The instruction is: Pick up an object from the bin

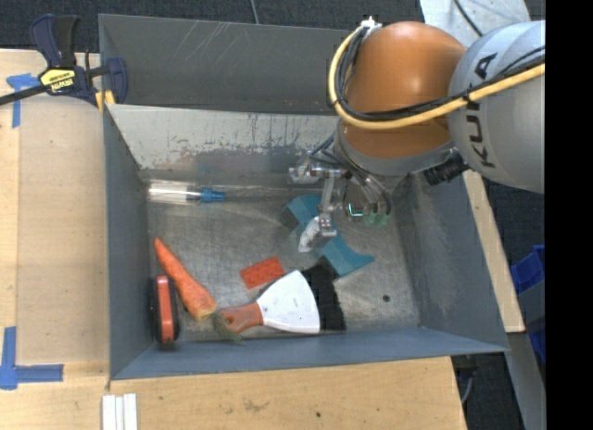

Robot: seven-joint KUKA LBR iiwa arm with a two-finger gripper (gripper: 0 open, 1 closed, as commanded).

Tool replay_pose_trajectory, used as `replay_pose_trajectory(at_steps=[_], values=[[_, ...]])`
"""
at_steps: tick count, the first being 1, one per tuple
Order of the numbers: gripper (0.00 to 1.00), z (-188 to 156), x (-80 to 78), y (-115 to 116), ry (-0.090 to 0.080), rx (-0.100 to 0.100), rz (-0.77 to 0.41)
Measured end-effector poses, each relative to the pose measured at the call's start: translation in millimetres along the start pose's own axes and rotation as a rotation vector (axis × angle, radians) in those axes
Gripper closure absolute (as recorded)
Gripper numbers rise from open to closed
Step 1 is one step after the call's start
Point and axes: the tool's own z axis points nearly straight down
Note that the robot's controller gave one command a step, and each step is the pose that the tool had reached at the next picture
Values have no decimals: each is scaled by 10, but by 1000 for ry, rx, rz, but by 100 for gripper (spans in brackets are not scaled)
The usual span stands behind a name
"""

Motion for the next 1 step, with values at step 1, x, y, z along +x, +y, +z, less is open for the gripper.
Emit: replay_pose_trajectory(at_steps=[1], values=[[0,500,179,158,-6,0,-50]])
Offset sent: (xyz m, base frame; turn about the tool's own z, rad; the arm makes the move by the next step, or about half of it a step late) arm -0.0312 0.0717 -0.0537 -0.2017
